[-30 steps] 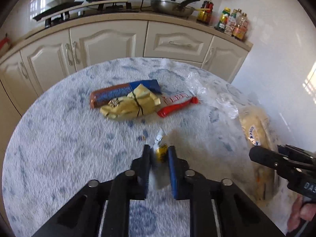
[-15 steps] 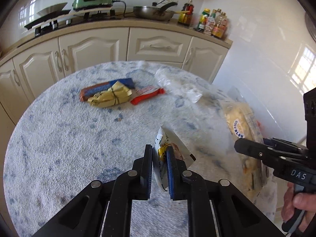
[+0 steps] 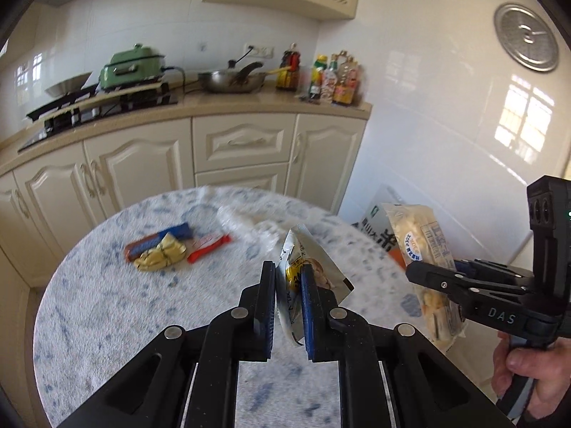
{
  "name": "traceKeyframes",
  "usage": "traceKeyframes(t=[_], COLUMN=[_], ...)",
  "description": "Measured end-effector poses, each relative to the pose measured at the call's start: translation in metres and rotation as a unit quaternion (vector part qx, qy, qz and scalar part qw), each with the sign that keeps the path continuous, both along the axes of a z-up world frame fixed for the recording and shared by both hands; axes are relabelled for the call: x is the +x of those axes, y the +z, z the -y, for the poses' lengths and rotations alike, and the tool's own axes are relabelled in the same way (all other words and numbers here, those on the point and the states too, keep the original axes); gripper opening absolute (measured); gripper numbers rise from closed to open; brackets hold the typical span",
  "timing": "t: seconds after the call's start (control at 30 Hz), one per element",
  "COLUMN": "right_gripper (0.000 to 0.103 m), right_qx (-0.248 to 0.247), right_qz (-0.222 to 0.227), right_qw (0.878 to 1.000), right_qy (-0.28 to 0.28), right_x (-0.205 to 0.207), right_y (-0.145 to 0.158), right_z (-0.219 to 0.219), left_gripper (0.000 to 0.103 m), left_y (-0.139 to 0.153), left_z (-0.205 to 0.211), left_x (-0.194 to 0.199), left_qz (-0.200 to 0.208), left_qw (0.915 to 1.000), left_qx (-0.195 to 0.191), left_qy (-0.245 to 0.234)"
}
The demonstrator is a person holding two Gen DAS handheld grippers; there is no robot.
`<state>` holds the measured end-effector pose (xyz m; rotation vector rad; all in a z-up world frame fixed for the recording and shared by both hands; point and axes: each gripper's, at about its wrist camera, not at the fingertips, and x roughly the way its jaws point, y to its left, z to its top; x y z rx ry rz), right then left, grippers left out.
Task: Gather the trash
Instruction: 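Carry the white snack bag and white packet with both tools over the blue bin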
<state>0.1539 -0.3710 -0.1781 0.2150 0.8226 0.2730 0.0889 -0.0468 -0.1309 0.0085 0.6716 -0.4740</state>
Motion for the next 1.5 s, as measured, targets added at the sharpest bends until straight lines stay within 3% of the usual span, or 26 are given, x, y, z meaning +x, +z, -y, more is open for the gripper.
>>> traceKeyframes(t=[0.4,0.7,1.0,1.2,1.5], right_gripper=[0.032,0.032,0.032,0.032,0.032], right_qx=[-0.01,-0.02,-0.014,-0.004,0.028], right_qz=[0.051,0.066,0.042,-0.007,-0.068], right_qw=[0.995,0.984,0.965,0.953,0.943], right_qy=[-0.087,-0.167,-0.259,-0.303,-0.325], right_x=[-0.047,-0.092,-0.138,-0.154,-0.16], right_y=[0.042,0.057,0.036,-0.007,-0.07], right_z=[0.074,0.142,0.223,0.268,0.312], left_gripper=[0.009,0.009,0.009,0.009,0.01], left_y=[0.053,0.069,0.045,0.007,-0.047], left_z=[0.051,0.114,0.206,0.281,0.374], left_x=[-0.046,-0.062,-0.062,-0.055,-0.038], left_qz=[0.05,0.051,-0.007,-0.062,-0.12], left_qw=[0.9956,0.9872,0.9745,0.9624,0.9481], left_qx=[-0.015,-0.03,-0.023,0.007,0.062], left_qy=[-0.078,-0.148,-0.223,-0.264,-0.288])
